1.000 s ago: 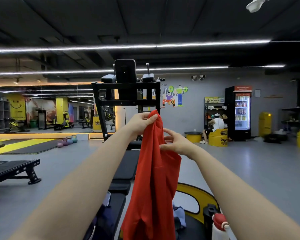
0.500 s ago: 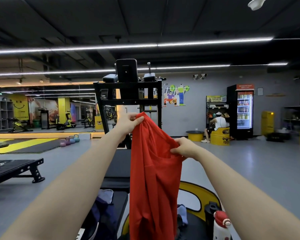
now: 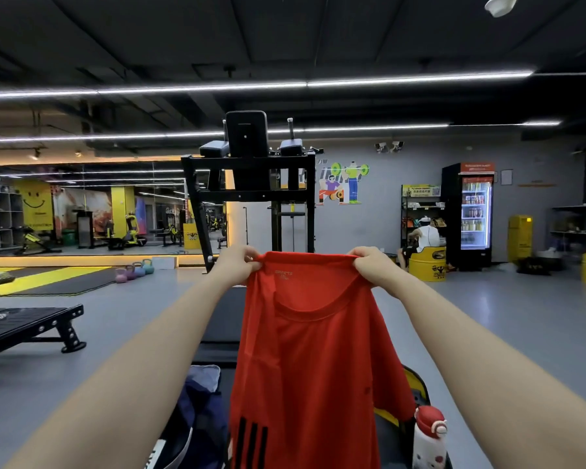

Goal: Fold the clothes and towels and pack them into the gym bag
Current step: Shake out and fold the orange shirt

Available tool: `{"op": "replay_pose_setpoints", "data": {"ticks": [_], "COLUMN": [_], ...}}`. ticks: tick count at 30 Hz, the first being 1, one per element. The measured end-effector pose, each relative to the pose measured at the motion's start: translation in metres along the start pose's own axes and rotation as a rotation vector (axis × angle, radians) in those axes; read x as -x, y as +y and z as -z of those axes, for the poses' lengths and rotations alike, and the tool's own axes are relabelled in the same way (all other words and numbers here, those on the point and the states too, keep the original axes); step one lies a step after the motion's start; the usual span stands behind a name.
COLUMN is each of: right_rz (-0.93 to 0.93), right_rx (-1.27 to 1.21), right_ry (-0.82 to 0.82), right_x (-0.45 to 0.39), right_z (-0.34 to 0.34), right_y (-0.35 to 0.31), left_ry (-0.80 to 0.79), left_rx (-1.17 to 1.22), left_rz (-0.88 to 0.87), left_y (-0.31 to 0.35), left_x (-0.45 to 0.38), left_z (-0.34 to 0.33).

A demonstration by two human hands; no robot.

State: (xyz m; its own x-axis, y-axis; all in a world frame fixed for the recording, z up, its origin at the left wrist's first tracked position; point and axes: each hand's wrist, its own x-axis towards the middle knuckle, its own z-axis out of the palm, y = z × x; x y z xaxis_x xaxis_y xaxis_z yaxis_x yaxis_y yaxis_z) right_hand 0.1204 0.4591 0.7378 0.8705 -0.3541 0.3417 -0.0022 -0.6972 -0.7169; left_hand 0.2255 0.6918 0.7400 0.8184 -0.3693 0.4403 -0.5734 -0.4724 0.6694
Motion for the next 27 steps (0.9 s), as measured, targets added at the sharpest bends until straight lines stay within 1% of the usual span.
{"op": "replay_pose_setpoints", "data": {"ticks": [3, 5, 9, 11, 13, 15, 17, 19, 21, 22, 24, 27], "right_rz": [-0.003, 0.017, 0.044, 0.071, 0.11, 0.146, 0.184, 0.2, 0.196, 0.196, 0.204, 0.211], "right_rx": [-0.087, -0.163, -0.298, -0.254, -0.106, 0.005, 0.022, 0.025, 0.032, 0.034, 0.077, 0.147], "right_ry": [-0.126, -0.26, -0.455, -0.495, -0.44, -0.29, -0.141, -0.009, 0.099, 0.142, 0.176, 0.201], "right_x": [0.005, 0.008, 0.01, 0.011, 0.01, 0.008, 0.005, 0.0, -0.003, -0.003, -0.004, -0.005], "right_z": [0.003, 0.005, 0.007, 0.008, 0.007, 0.003, -0.001, -0.005, -0.006, -0.005, -0.002, 0.001], "right_y": [0.001, 0.004, 0.008, 0.01, 0.013, 0.014, 0.014, 0.016, 0.018, 0.018, 0.017, 0.018], "left_ry": [-0.071, -0.087, -0.03, 0.004, -0.004, -0.039, -0.079, -0.158, -0.304, -0.371, -0.492, -0.595], "left_rx": [0.087, 0.139, 0.117, 0.106, 0.103, 0.1, 0.109, 0.164, 0.273, 0.281, 0.197, 0.035], "left_rz": [0.067, 0.105, 0.102, 0.082, 0.059, 0.054, 0.046, 0.041, 0.055, 0.05, 0.019, 0.019], "left_y": [-0.001, -0.001, -0.007, -0.012, -0.017, -0.019, -0.019, -0.016, -0.016, -0.017, -0.022, -0.029], "left_x": [-0.002, -0.001, -0.005, -0.006, -0.006, -0.006, -0.008, -0.004, 0.002, 0.005, 0.009, 0.011], "left_z": [-0.003, -0.005, -0.012, -0.015, -0.016, -0.017, -0.018, -0.017, -0.013, -0.011, -0.008, -0.009]}}
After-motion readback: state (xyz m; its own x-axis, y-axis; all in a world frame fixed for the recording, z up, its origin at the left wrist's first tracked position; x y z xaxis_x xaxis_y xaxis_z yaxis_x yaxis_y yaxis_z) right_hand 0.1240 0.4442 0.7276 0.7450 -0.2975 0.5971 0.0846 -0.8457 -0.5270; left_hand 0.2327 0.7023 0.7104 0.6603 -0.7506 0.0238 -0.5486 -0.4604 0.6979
